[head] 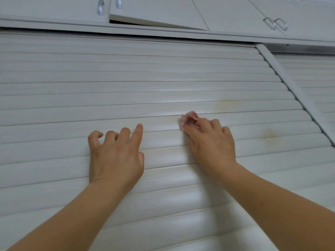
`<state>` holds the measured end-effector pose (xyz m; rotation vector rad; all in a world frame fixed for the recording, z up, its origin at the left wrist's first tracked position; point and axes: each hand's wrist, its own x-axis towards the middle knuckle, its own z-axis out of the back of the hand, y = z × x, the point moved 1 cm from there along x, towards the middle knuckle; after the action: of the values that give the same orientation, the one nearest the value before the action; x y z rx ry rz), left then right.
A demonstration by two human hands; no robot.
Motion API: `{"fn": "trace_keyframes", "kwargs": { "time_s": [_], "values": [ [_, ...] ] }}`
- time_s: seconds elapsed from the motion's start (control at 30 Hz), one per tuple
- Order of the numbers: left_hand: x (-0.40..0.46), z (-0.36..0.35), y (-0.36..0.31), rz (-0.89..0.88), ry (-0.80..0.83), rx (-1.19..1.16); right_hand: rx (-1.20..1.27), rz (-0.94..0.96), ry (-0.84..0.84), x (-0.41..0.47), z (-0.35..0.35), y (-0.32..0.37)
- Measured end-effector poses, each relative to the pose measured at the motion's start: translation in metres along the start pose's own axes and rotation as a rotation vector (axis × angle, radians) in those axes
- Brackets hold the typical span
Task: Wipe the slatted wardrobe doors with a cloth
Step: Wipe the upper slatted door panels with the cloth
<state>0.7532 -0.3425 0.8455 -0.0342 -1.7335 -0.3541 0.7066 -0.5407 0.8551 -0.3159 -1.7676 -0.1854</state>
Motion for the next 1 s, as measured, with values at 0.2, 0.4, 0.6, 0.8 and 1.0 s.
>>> {"fn": "trace_keyframes", "kwargs": {
  "time_s": [0.2, 0.4, 0.6, 0.8, 1.0],
  "values": [
    [0.004, 0.001, -0.001, -0.003, 0.005, 0.037, -0.051, -0.305, 0.091, 0.009, -0.004, -0.042],
    [0.004, 0.000, 0.001, -0.009, -0.003, 0.027, 0.643, -0.376, -0.148, 0.026, -0.015, -0.006],
    [0.003, 0.001, 0.007, -0.040, -0.021, -0.004, 0.428, -0.028, -0.159, 0.036, -0.026, 0.054],
    [0.002, 0.000, 0.012, -0.049, -0.045, -0.030, 0.435, 0.124, 0.001, 0.043, -0.018, 0.101],
    [0.003, -0.001, 0.014, -0.053, -0.061, -0.019, 0.333, 0.167, 0.032, 0.044, -0.013, 0.067]
  ]
}}
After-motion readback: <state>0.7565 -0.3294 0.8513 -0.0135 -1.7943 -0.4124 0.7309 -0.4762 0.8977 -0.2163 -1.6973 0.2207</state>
